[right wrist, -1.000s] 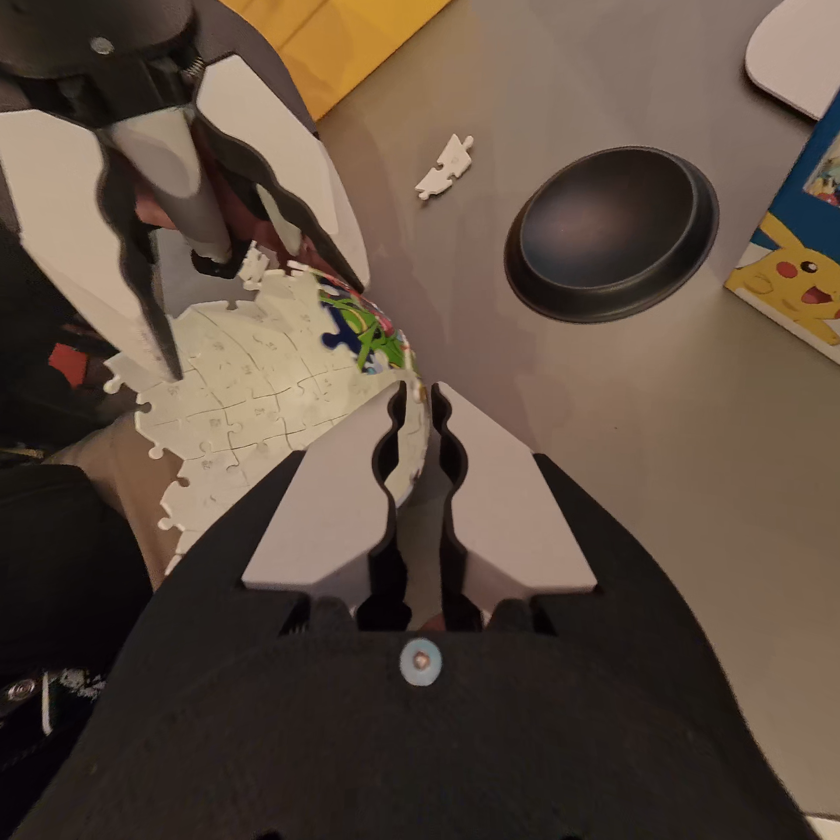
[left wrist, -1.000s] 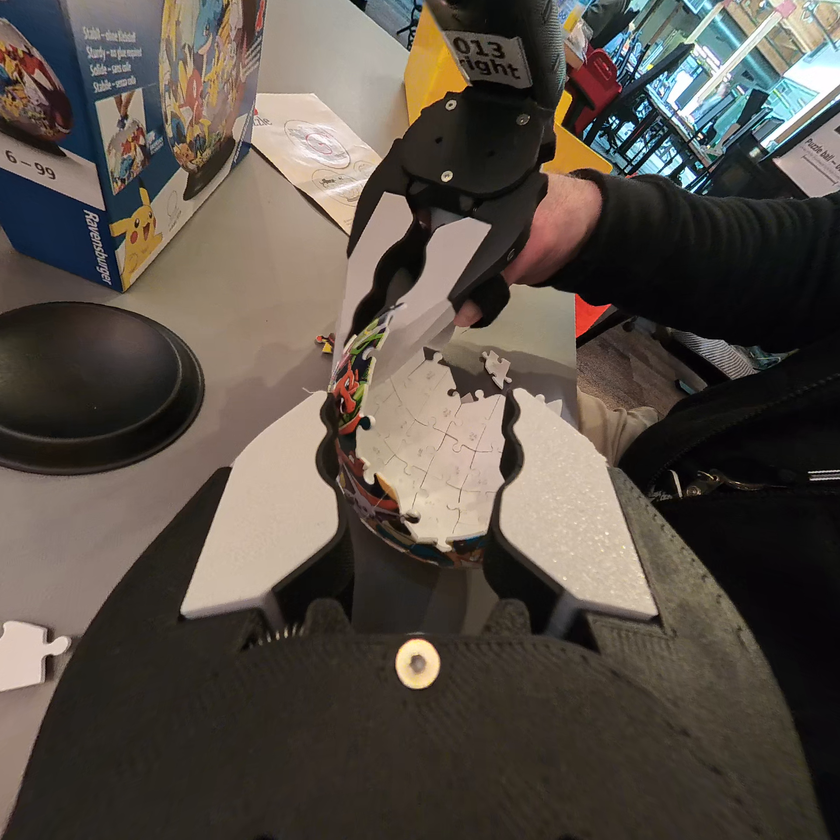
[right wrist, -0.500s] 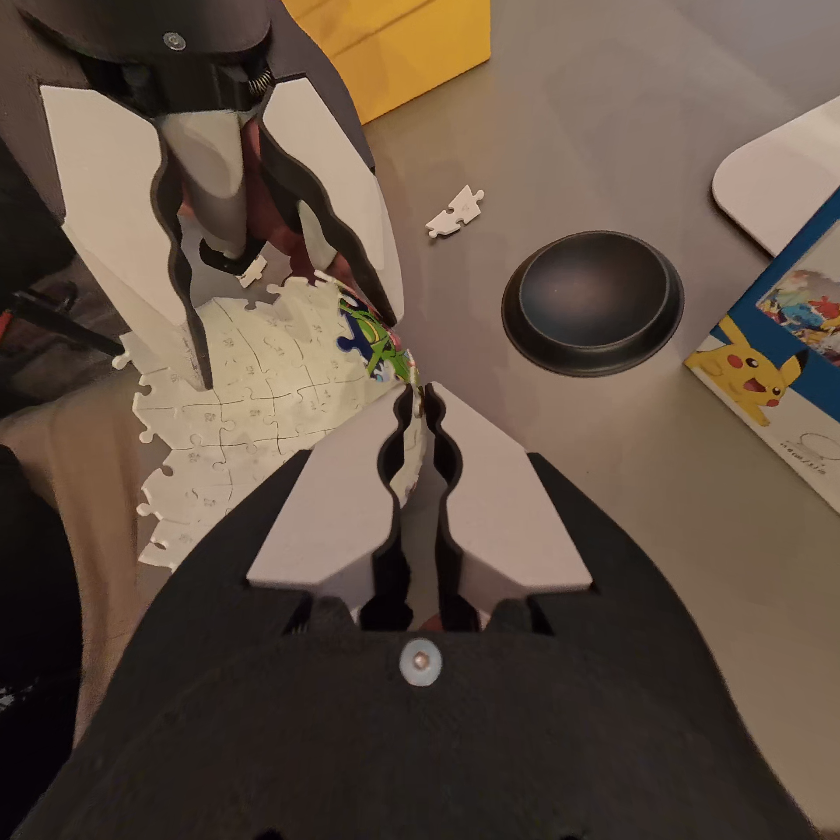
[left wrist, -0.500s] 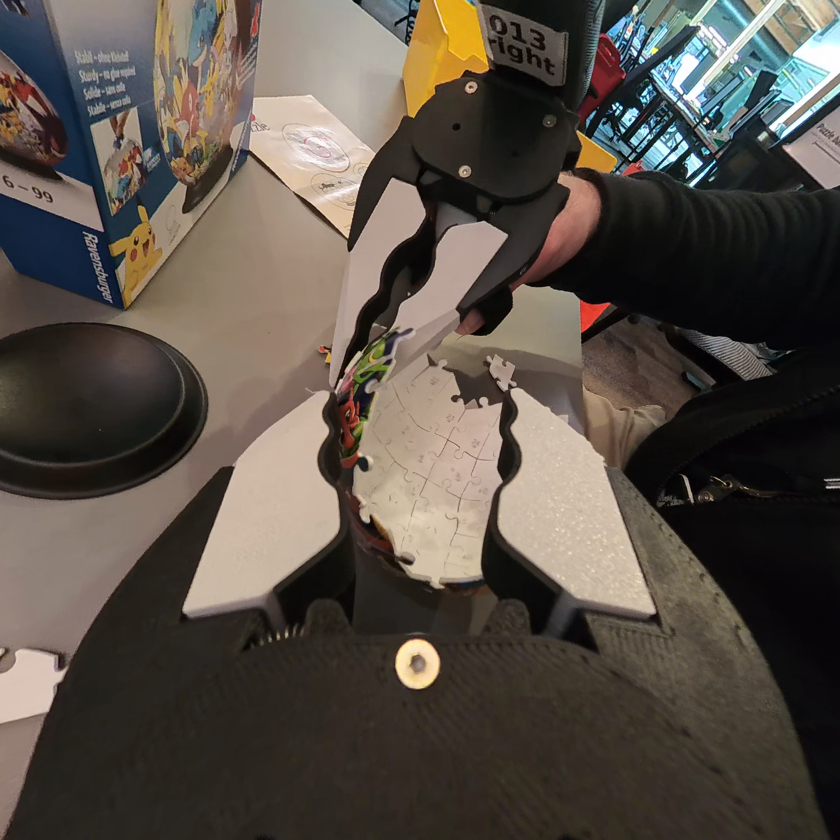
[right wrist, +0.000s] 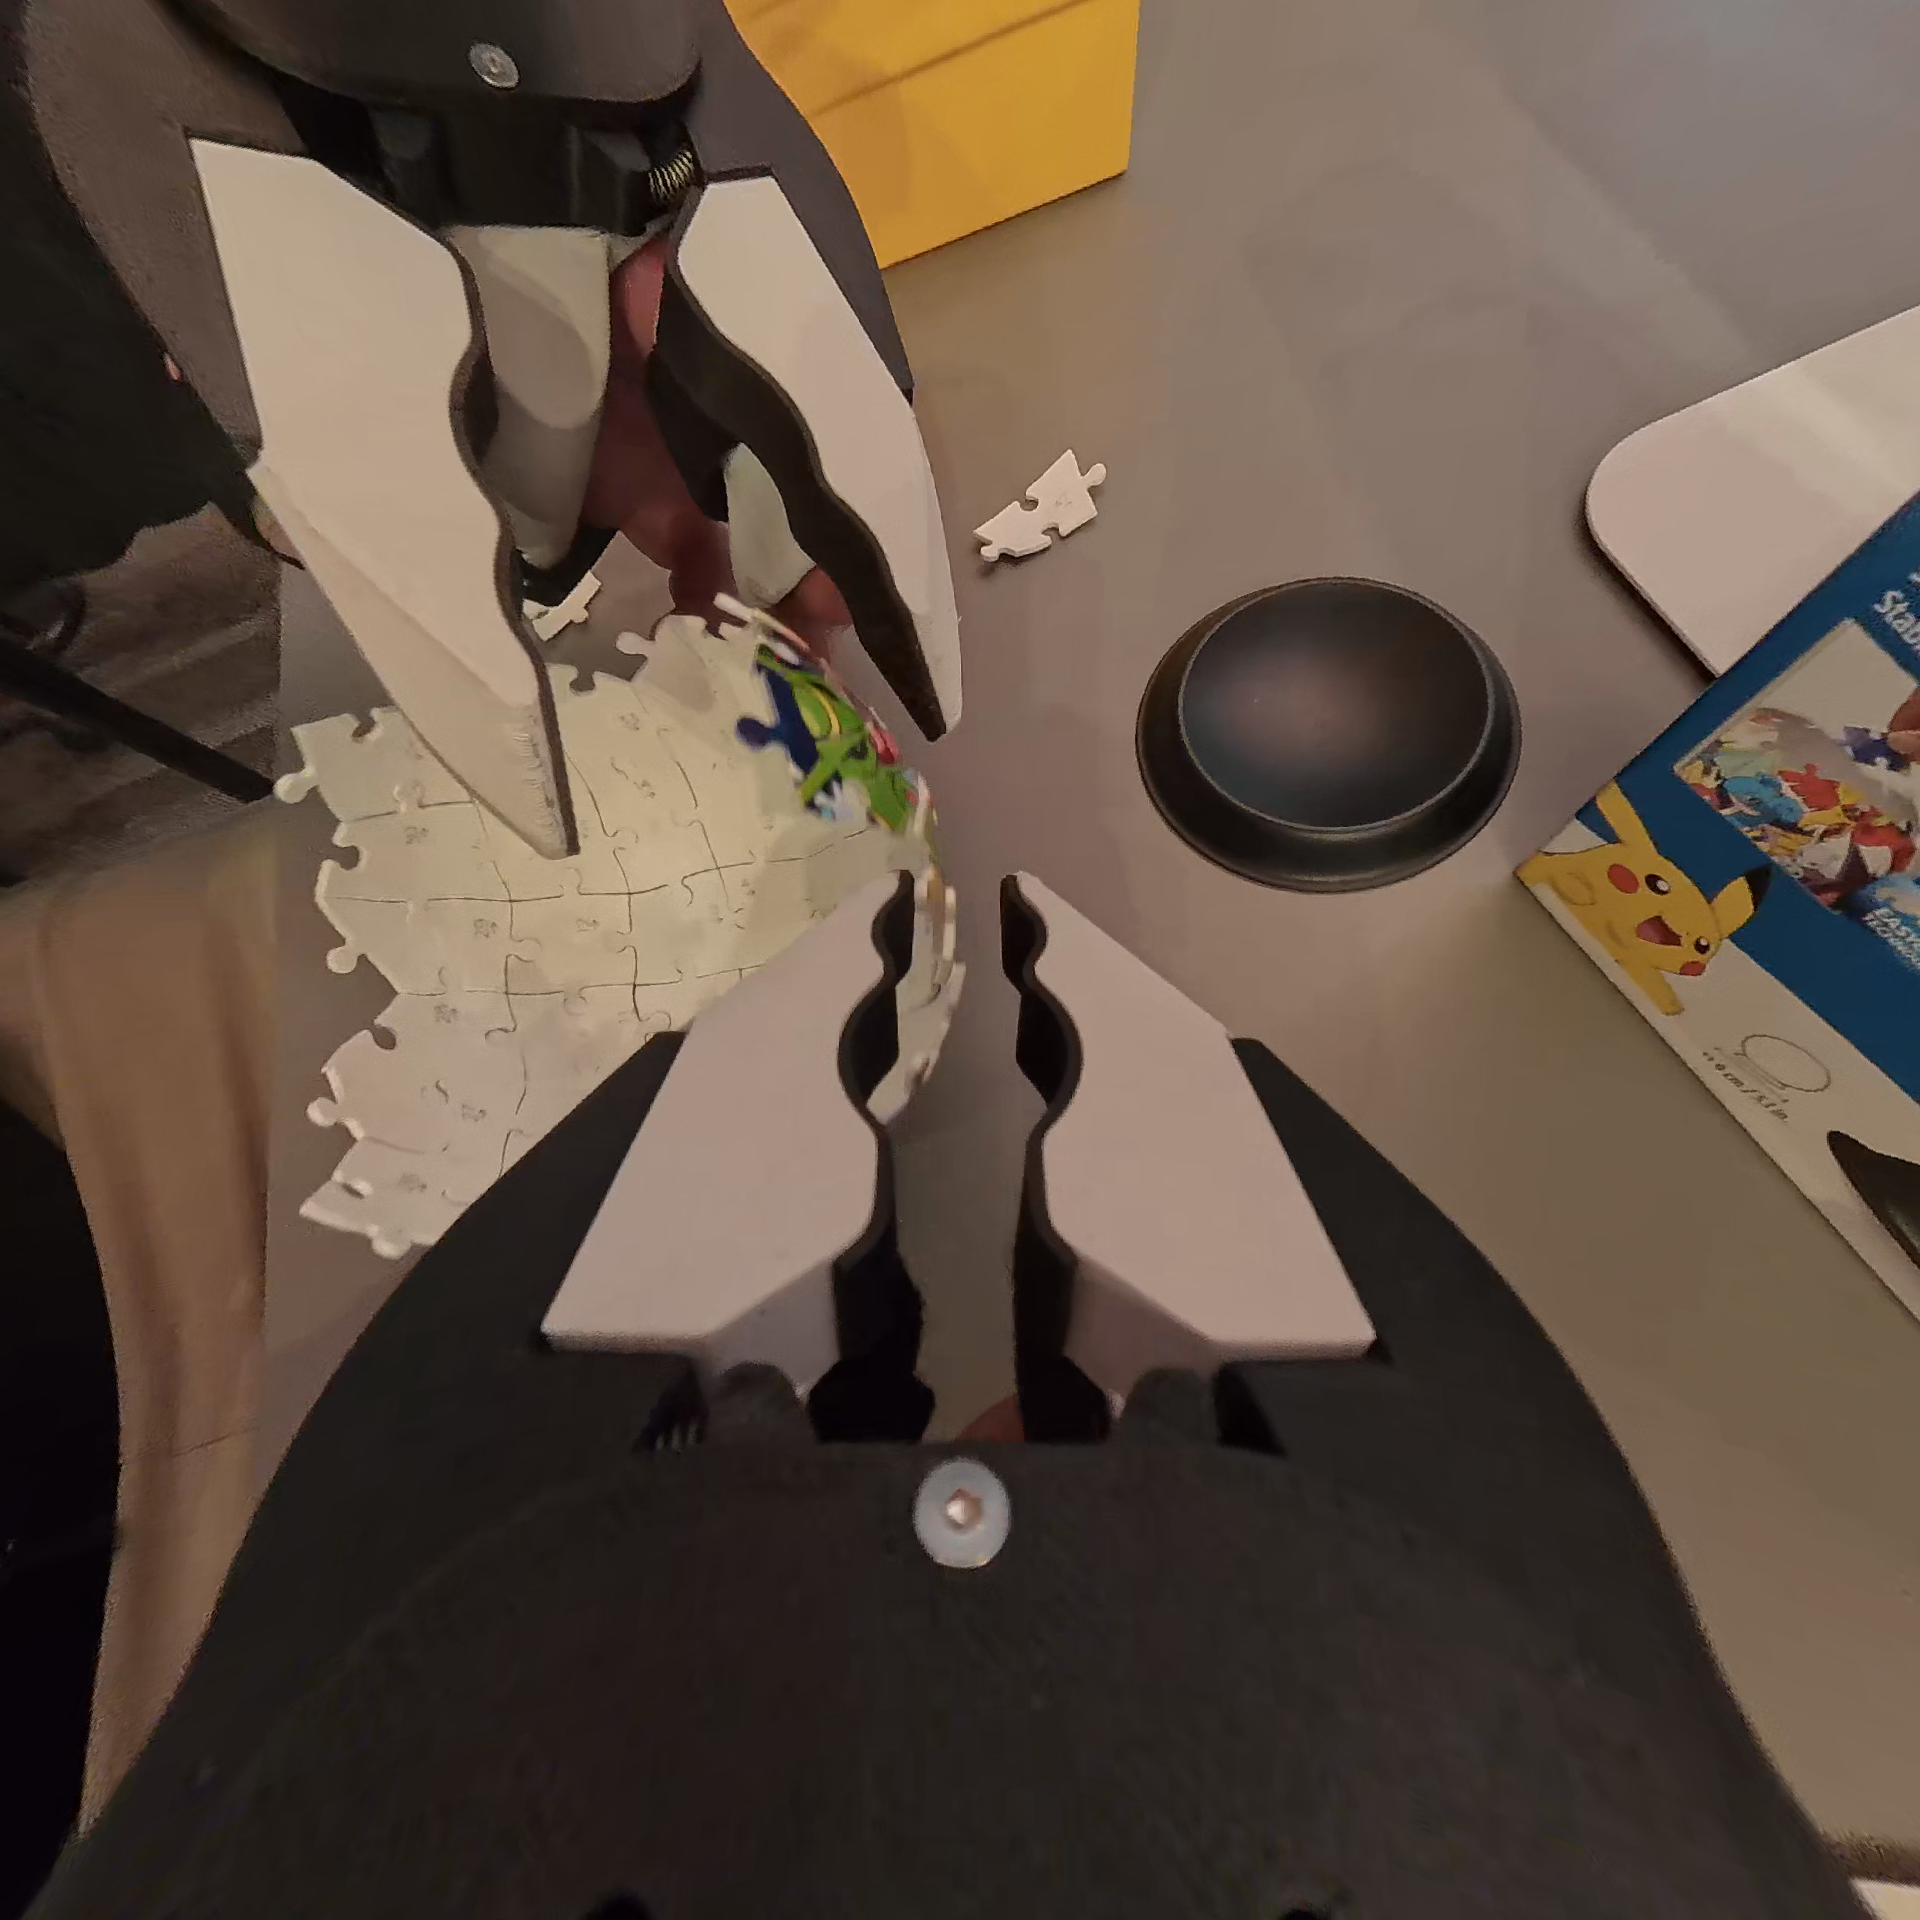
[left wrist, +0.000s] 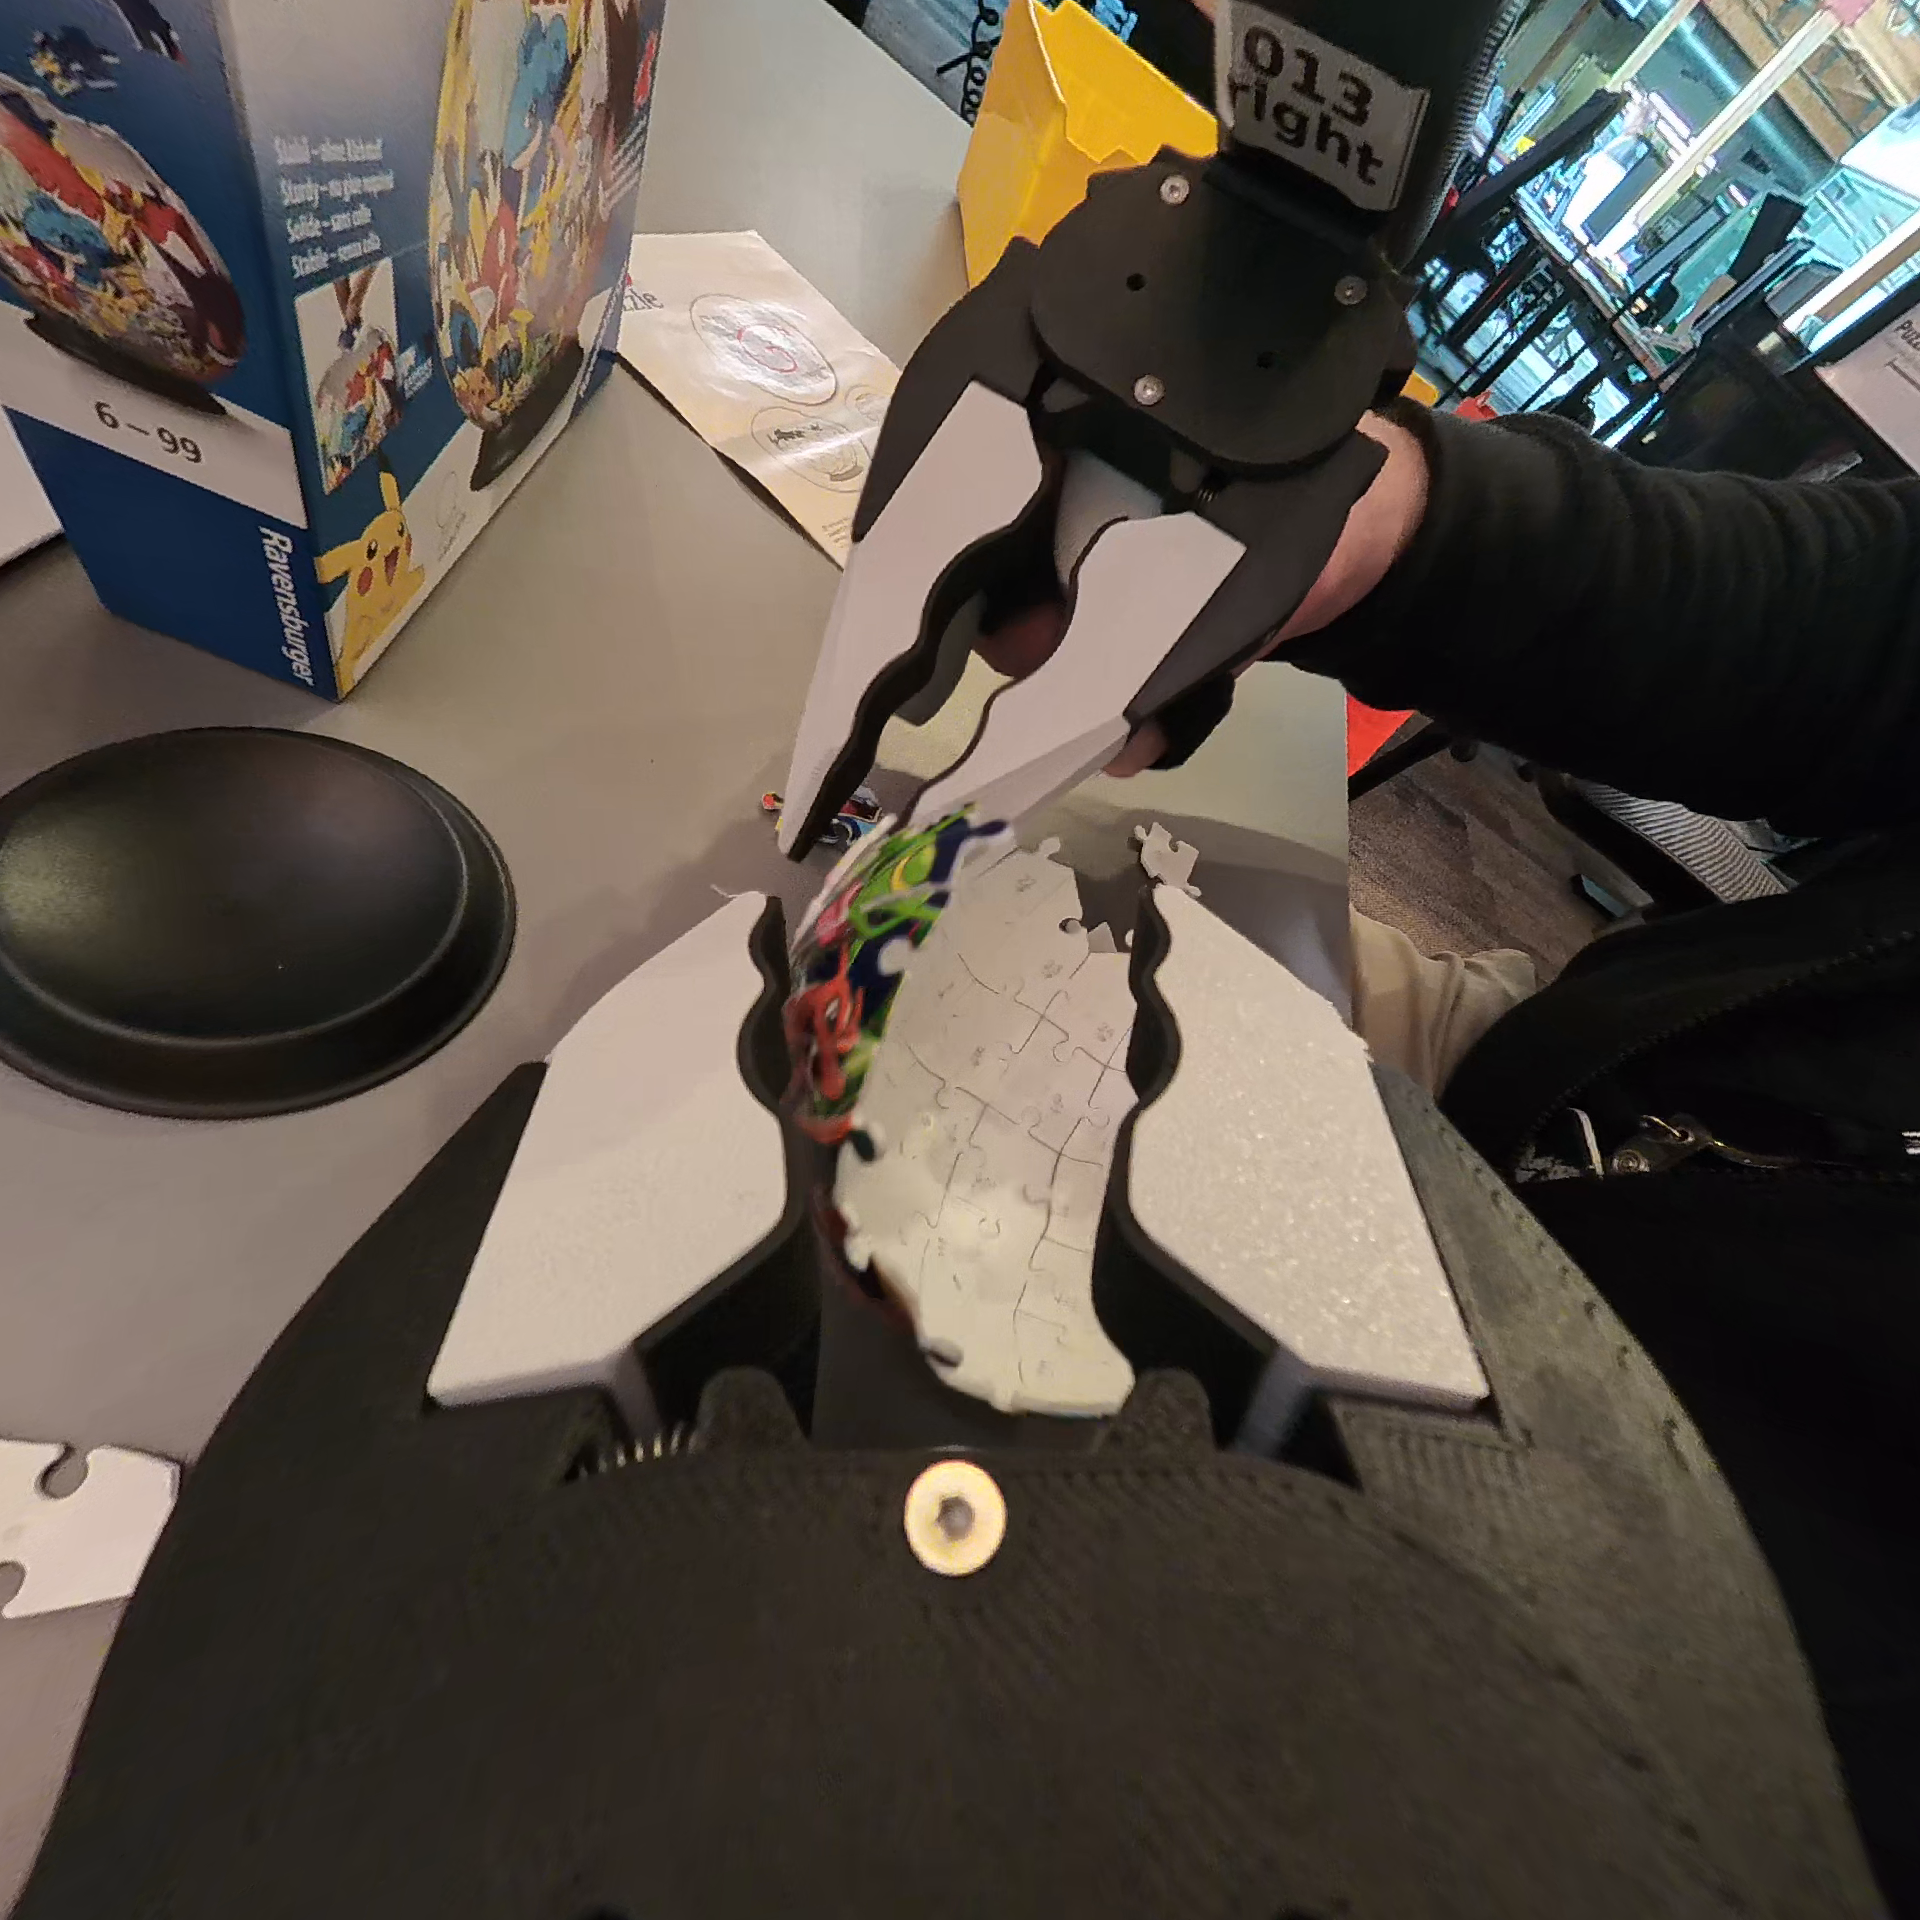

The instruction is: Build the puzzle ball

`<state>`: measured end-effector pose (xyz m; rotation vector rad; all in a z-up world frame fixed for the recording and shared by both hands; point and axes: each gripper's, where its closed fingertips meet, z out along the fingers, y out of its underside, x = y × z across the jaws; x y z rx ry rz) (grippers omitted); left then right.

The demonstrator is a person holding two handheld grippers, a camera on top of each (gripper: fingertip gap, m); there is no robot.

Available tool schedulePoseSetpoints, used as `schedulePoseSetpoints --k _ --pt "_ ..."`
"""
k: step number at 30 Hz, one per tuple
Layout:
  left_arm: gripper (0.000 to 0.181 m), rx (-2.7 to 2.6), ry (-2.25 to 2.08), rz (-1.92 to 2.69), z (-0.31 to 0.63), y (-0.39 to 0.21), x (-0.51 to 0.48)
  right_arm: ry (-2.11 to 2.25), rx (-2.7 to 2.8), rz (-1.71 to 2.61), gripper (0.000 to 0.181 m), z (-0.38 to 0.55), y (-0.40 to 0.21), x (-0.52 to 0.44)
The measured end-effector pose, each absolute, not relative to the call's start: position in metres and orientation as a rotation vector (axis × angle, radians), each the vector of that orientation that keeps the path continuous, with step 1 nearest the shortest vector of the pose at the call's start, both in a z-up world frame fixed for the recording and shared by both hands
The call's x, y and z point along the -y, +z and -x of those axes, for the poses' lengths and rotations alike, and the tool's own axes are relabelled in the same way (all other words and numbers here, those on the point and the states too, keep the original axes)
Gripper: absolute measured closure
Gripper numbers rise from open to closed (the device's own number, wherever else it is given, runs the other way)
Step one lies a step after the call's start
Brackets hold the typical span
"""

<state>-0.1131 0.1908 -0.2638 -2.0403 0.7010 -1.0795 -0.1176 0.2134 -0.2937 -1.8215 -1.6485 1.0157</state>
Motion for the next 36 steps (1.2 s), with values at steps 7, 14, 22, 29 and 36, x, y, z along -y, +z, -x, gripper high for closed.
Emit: schedulePoseSetpoints --k 7,14,22,29,36 --pt "0.122 -0.728 -1.018 2.075 0.114 -0.270 -0.191 1.036 1.647 1.889 0.164 0.108 -0.294 -0.212" --pt "0.138 -0.796 -0.849 2.120 0.113 -0.275 -0.196 1.076 1.630 1.953 0.166 0.107 -0.291 -0.208" --pt "0.158 -0.888 -0.574 2.159 0.121 -0.286 -0.207 1.050 1.641 1.918 0.170 0.105 -0.290 -0.207" --pt "0.170 -0.922 -0.463 2.161 0.121 -0.290 -0.216 0.973 1.666 1.860 0.180 0.112 -0.292 -0.210" --pt "0.172 -0.909 -0.461 2.171 0.120 -0.293 -0.216 0.911 1.687 1.836 0.180 0.112 -0.295 -0.210"
